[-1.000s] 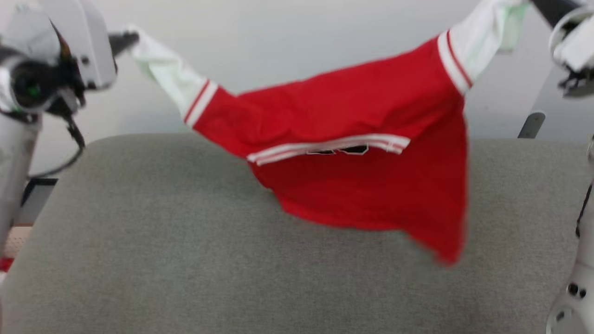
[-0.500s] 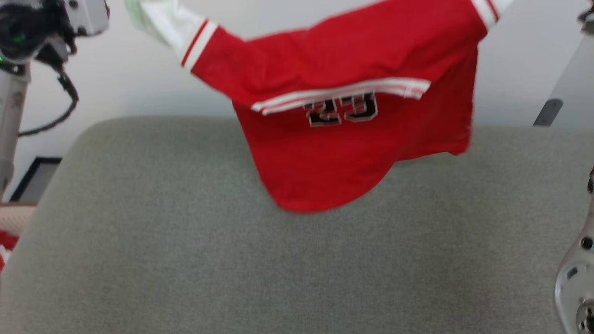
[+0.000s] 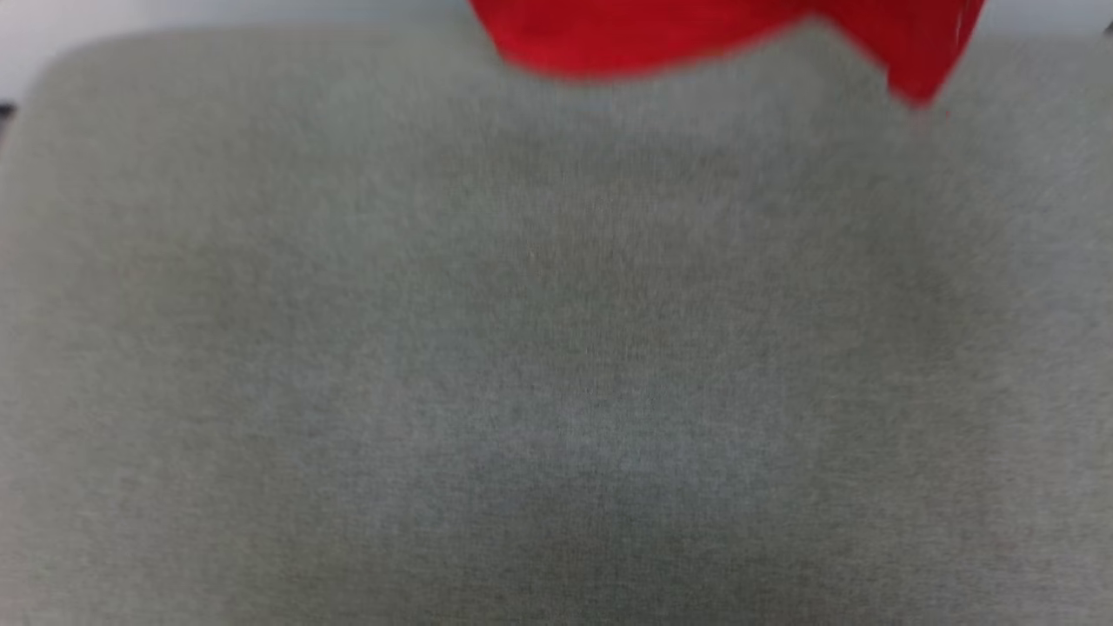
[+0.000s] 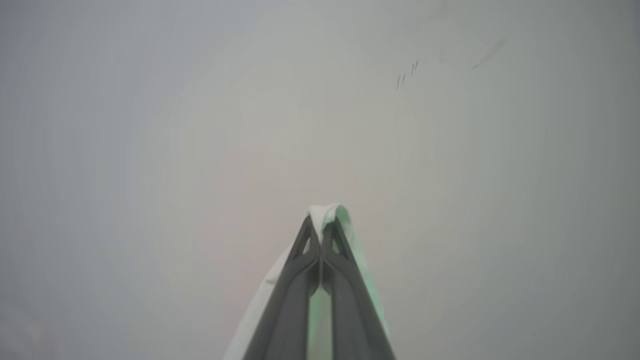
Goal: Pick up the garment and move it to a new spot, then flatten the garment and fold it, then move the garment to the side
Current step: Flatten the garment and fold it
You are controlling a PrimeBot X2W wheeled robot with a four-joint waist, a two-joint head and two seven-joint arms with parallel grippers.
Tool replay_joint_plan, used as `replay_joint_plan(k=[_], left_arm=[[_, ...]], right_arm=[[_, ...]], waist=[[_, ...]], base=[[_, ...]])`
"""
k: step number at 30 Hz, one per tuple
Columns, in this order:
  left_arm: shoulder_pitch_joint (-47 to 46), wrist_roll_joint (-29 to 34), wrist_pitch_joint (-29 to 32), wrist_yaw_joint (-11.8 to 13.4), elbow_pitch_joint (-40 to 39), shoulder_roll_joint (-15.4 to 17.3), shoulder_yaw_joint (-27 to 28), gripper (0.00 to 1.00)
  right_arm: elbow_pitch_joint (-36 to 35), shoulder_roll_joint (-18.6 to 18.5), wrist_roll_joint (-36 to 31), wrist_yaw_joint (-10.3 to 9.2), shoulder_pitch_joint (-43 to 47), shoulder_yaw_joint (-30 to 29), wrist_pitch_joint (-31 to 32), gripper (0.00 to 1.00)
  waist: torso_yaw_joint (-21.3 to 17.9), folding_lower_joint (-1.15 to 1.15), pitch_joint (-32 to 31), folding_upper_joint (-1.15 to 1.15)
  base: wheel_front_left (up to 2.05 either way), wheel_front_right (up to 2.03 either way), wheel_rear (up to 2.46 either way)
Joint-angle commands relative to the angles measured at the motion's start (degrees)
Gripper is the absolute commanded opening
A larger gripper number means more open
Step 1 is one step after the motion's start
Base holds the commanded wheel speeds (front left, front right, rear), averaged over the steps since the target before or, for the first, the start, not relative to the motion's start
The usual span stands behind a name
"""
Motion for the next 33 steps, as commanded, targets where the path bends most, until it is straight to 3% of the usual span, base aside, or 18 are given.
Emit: replay_joint_plan(k=[1, 6, 14, 20, 25, 33], left_arm=[[-1.0, -0.7, -2.5, -0.6, 1.0, -1.3, 0.7, 0.0], [-1.2, -2.5, -9.3, -1.6, 4.2, -2.9, 0.6, 0.0], [6.7, -7.4, -12.1, -1.8, 8.0, -2.8, -3.6, 0.0], [12.7, -11.1, -10.4, -1.8, 9.5, -2.8, -6.5, 0.0], [18.2, -14.5, -7.2, -1.8, 10.4, -1.3, -8.0, 0.0], [29.2, -17.3, -4.8, -1.8, 5.5, 3.0, -11.8, 0.0]], right_arm=[[1.6, -0.7, -0.2, 0.02, -1.4, 1.9, -2.9, 0.0], [6.8, -3.9, 0.5, 0.02, -3.4, 9.5, -8.4, 0.0], [13.6, -7.0, 10.4, 0.02, 1.6, 15.4, -6.6, 0.0], [15.2, -8.1, 18.0, 0.02, 6.4, 15.9, -2.5, 0.0], [14.4, -9.6, 24.5, 0.02, 12.4, 16.7, 4.0, 0.0], [10.0, -13.3, 31.9, 0.02, 25.3, 17.2, 14.6, 0.0]], waist=[[0.6, 0.0, 12.5, 0.0], [1.7, 0.0, 16.1, 0.0], [3.1, 0.0, 15.6, 0.0], [3.7, 0.0, 12.6, 0.0], [3.5, 0.0, 7.7, 0.0], [3.2, 0.0, -1.4, 0.0]], base=[[0.0, 0.0, 0.0], [0.0, 0.0, 0.0], [0.0, 0.0, 0.0], [0.0, 0.0, 0.0], [0.0, 0.0, 0.0], [0.0, 0.0, 0.0]])
